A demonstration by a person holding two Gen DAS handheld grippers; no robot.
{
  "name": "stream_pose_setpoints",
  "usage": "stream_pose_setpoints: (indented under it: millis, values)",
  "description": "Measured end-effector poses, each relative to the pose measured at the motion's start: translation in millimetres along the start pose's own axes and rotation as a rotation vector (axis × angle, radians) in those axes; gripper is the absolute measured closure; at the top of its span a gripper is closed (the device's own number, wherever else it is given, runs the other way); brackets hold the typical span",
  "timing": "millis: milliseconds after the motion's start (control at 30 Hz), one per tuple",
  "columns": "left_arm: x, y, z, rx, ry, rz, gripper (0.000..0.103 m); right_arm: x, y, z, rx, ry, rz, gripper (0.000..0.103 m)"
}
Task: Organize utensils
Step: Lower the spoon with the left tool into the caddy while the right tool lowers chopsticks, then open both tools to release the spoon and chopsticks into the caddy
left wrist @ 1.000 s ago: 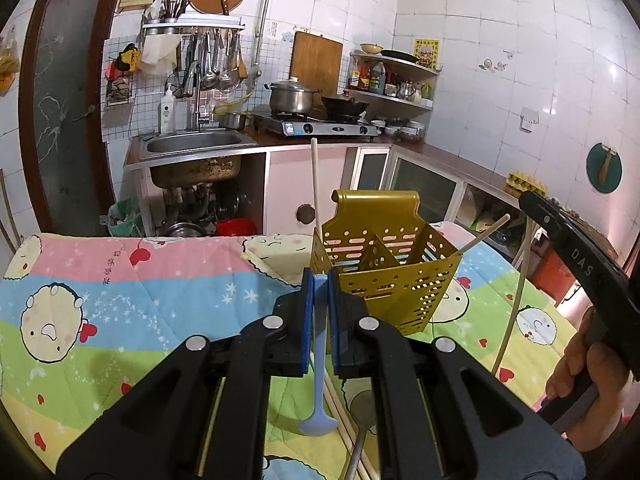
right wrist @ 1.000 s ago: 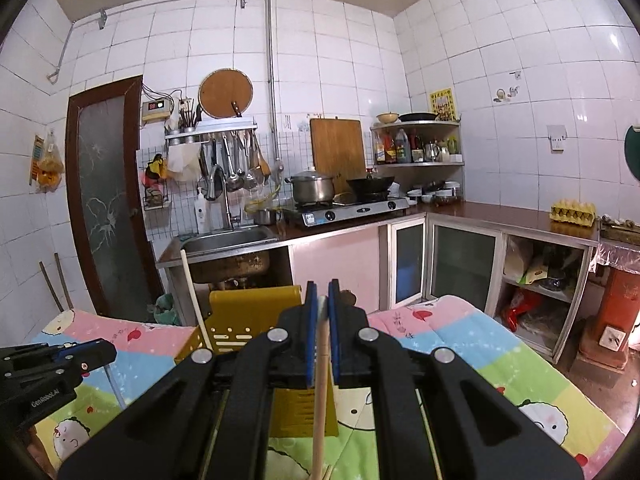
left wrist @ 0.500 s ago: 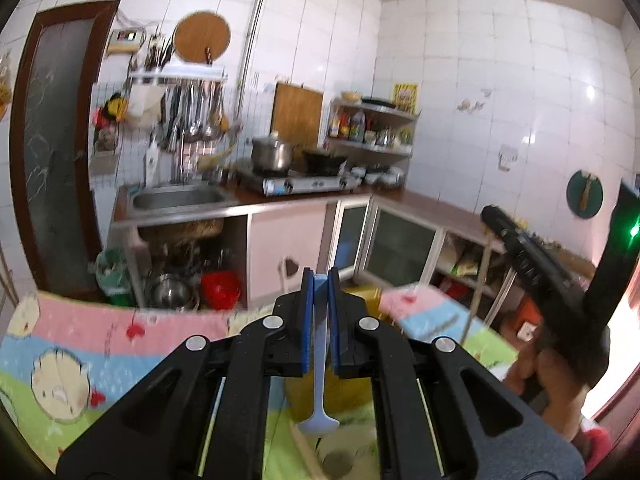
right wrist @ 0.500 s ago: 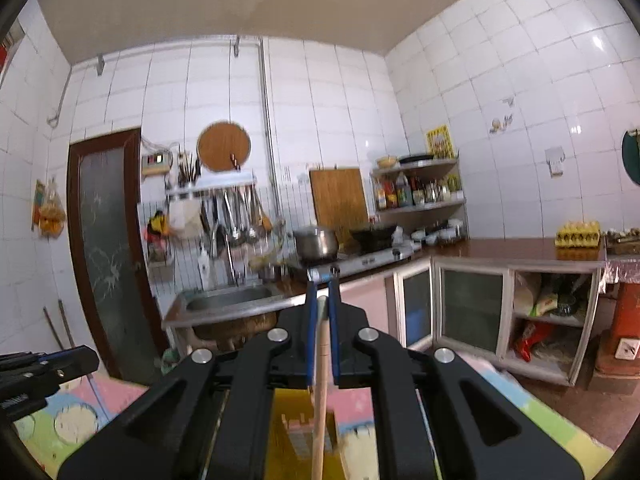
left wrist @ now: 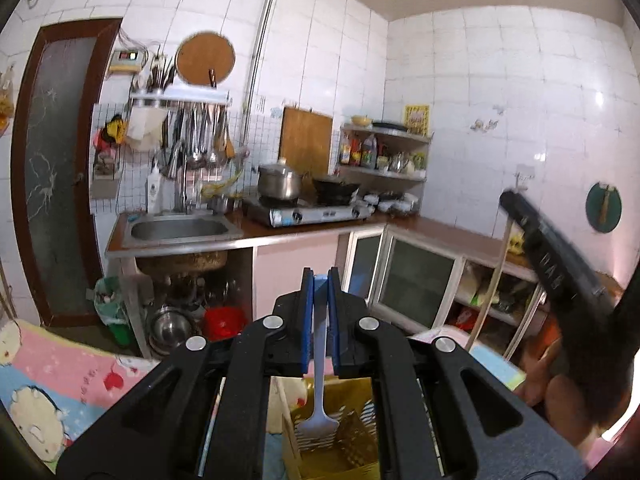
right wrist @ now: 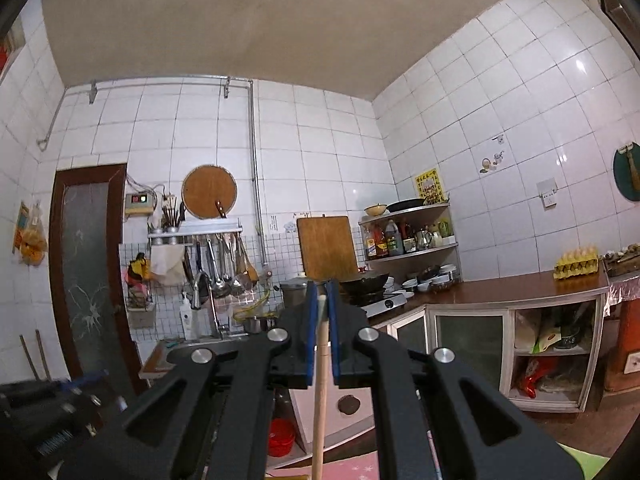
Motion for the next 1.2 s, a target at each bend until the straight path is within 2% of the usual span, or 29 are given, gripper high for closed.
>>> stream_pose_setpoints:
  millis: [100, 233, 300, 333, 367, 400, 433, 467, 533, 700, 800, 967, 1200]
  values:
    - [18, -14, 27, -0.01, -0.054, -0.014, 0.097, 5, -2, 20, -0.019, -0.037, -0.004, 0.097]
    - [23, -26, 45, -0.016, -0.089, -0.024, 0.097, 7, -5, 41, -0.049, -0.092, -0.024, 0.097]
    - [19, -30, 44, -0.015, -0.089, -0.023, 0.089, 7, -4, 45, -0.054, -0.132, -0.042, 0.096]
    - [15, -32, 41, -0.018, -0.088, -0.021, 0.072, 7, -4, 45, -0.056, -0.149, -0.045, 0.095]
    - [8, -35, 36, -0.026, -0.081, -0.022, 0.051, 6, -2, 43, -0.062, -0.17, -0.04, 0.087]
    - [2, -37, 31, -0.032, -0.075, -0.023, 0.04, 6, -1, 41, -0.066, -0.187, -0.033, 0.076]
    - [-7, -40, 24, -0.035, -0.066, -0.035, 0.024, 3, 1, 38, -0.065, -0.201, -0.027, 0.052]
    - [-16, -45, 17, -0.033, -0.055, -0.065, 0.019, 0, 4, 34, -0.068, -0.211, -0.023, 0.047]
    - [-31, -53, 6, -0.031, -0.044, -0.091, 0.018, -8, 9, 30, -0.08, -0.234, -0.021, 0.047]
    - [-69, -77, -8, -0.061, -0.053, -0.128, 0.006, -39, 21, 25, -0.073, -0.305, -0.018, 0.045]
    - [-88, -88, -7, -0.072, -0.048, -0.157, 0.005, -59, 23, 36, -0.056, -0.366, -0.026, 0.042]
    - [-103, -101, 23, -0.097, -0.13, -0.181, 0.005, -87, 25, 71, -0.075, -0.451, -0.033, 0.042]
    - [-94, -109, 88, -0.111, -0.26, -0.2, 0.005, -119, 26, 155, -0.082, -0.615, -0.025, 0.042]
Point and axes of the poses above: each gripper's, at about its wrist camera, not at the fingertips, and x roughly the way its jaws point, y to its right, z to its underside, the point moved 10 cm from there along x, roughly the way its jaws point, and after that the axes turned 7 degrees about -x, right-handed, at the moved point
